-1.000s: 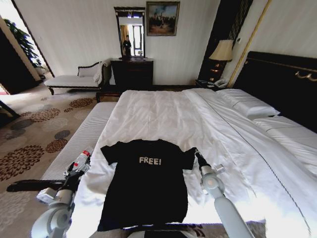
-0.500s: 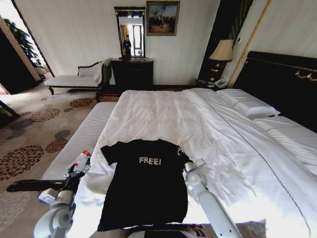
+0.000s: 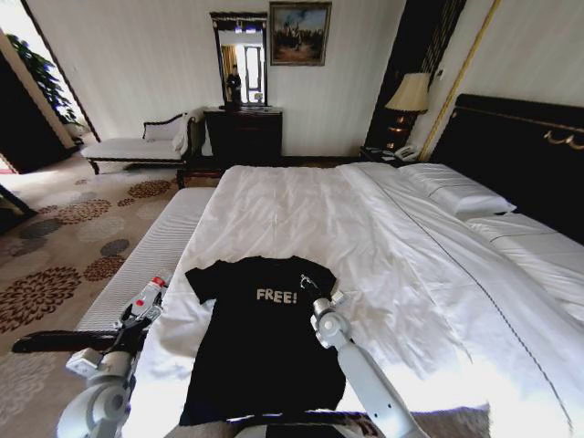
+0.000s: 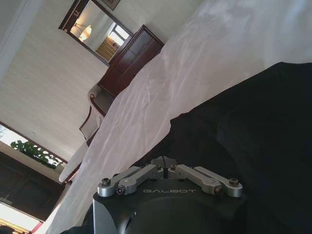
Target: Fold the clothes on the bed.
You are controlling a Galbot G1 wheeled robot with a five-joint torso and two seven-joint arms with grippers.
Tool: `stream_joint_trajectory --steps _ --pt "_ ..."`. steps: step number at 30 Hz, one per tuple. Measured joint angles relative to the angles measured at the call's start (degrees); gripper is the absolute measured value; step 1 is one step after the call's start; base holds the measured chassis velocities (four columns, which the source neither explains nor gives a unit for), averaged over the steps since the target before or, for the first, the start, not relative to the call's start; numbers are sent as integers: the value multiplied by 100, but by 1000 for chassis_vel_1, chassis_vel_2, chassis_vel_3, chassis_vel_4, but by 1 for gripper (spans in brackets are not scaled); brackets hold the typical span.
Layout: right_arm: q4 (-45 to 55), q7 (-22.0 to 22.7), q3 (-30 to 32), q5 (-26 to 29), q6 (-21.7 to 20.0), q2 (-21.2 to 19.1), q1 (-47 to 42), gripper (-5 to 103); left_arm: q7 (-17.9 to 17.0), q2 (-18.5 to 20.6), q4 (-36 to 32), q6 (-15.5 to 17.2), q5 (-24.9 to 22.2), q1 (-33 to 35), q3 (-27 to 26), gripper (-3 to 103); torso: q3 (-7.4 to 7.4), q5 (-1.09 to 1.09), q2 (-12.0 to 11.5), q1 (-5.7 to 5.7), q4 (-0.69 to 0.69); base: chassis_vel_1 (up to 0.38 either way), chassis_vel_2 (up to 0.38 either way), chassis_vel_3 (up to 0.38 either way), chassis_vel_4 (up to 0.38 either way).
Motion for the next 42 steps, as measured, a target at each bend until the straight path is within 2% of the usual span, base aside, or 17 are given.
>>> stream_joint_trajectory --steps 2,5,7,9,10,12,14,16,18,19,22,23,25,28,37,40,42 --pt "-12 -4 -17 -37 11 13 0 -3 -3 -6 -1 3 6 -5 10 100 0 0 0 0 0 0 0 0 0" --pt "126 -182 -34 -200 111 51 -99 13 -8 -15 -33 8 12 2 28 100 1 1 0 0 -1 0 0 0 0" --pt "241 -282 29 -212 151 53 -140 13 -8 -4 -33 9 8 11 22 100 1 1 0 0 0 0 0 0 0" --pt "676 -602 373 -194 324 9 -253 24 -8 58 -22 -2 -40 44 -28 100 0 1 0 0 -1 0 0 0 0" --pt "676 -602 373 -194 324 9 -253 24 -8 58 -22 -2 -40 44 -28 100 0 1 0 0 -1 0 0 0 0" --pt "882 -687 549 -105 426 -62 -304 35 -8 91 -4 -11 -64 55 -42 100 0 1 0 0 -1 0 0 0 0" --pt "1068 -581 839 228 506 -258 -375 46 -7 122 23 -24 -76 47 -19 100 0 1 0 0 -1 0 0 0 0" --pt "1064 -476 897 294 507 -312 -392 46 -7 122 29 -26 -75 33 6 100 0 0 0 0 -2 0 0 0 0" --pt "920 -1 1040 389 381 -393 -415 57 -7 99 35 -27 -33 -12 105 100 0 1 0 0 -3 0 0 0 0" --pt "920 -1 1040 389 381 -393 -415 57 -7 99 35 -27 -33 -12 105 100 0 1 0 0 -3 0 0 0 0" --pt "669 391 1092 533 121 -412 -340 73 -7 86 32 -28 19 -29 186 100 0 1 0 0 -2 0 0 0 0" --pt "561 447 1092 598 43 -412 -271 79 -8 89 23 -28 23 -28 188 100 0 1 0 0 1 0 0 0 0" --pt "488 472 1090 644 -12 -412 -224 79 -8 99 17 -29 18 -26 182 100 0 1 0 0 1 0 0 0 0" --pt "272 595 1084 692 -97 -394 -81 95 -10 175 13 -33 -66 9 82 100 0 1 0 0 1 0 0 0 0" --pt "130 713 1033 576 -114 -381 -107 102 -16 228 38 -54 -193 48 -36 100 0 1 0 -1 -1 0 0 0 0" --pt "-76 693 1008 453 -113 -334 -94 88 -19 169 10 -54 -158 34 37 100 0 0 0 0 -1 0 0 0 0" --pt "-100 688 1008 442 -111 -330 -91 88 -20 164 6 -54 -151 34 43 100 0 1 0 0 -1 0 0 0 0"
